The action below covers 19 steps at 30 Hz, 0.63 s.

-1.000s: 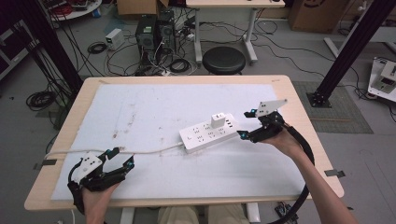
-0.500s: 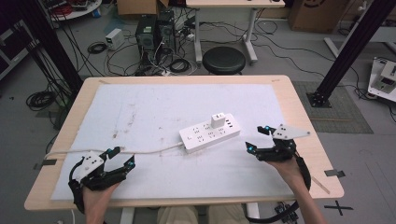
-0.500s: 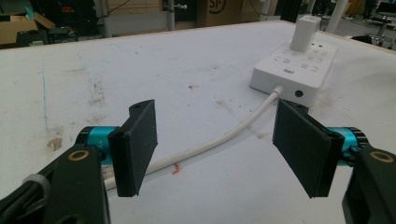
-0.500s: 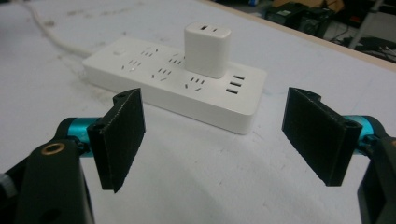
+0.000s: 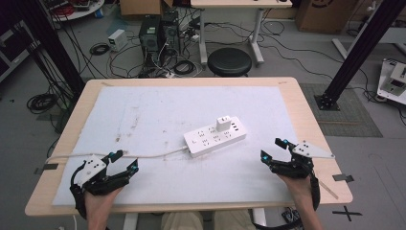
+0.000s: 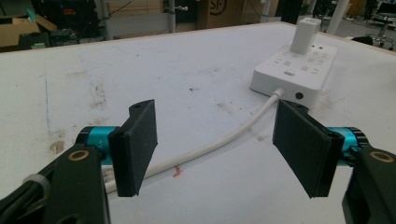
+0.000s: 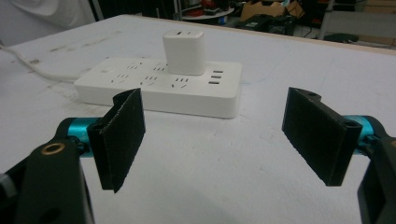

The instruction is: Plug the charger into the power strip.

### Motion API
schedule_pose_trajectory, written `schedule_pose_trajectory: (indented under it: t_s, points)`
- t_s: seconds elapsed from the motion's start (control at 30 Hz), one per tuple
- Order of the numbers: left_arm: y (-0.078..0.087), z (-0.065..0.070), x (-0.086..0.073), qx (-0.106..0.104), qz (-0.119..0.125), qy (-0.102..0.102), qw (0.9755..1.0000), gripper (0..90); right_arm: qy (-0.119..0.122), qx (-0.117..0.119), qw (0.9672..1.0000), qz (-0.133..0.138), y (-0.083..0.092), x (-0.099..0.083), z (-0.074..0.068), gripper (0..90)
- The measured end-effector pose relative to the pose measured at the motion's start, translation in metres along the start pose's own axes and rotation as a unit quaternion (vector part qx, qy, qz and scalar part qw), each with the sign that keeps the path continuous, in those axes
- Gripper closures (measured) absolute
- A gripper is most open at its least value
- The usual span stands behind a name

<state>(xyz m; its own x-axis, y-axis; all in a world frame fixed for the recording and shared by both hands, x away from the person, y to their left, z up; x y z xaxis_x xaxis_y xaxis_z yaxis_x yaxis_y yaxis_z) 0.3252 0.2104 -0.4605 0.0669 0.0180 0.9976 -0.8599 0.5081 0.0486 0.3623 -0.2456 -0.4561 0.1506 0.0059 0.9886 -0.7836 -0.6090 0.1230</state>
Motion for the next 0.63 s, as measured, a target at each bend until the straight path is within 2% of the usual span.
schedule_pose_trajectory:
  t_s: [0.2,0.63]
  points:
    - [-0.0029,0.0023,-0.0002,-0.003,-0.001,-0.001,1.0,30.7,-0.009,-0.003,0.9999,-0.001,0.0052,-0.0046,0.0018,22.1]
    - [-0.0035,0.0036,0.0012,-0.005,0.004,0.001,1.0,30.7,-0.009,-0.005,0.9999,-0.004,0.0072,-0.0081,0.0042,22.0]
Point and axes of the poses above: each handheld gripper's, and its own axes: y roughly backward along the jaws, x roughly out of its top, z roughly to its right, the point moved 10 cm from there along -y, roughly forward along the jaws, and after that the axes turned 12 degrees about z, right-handed, at the moved point
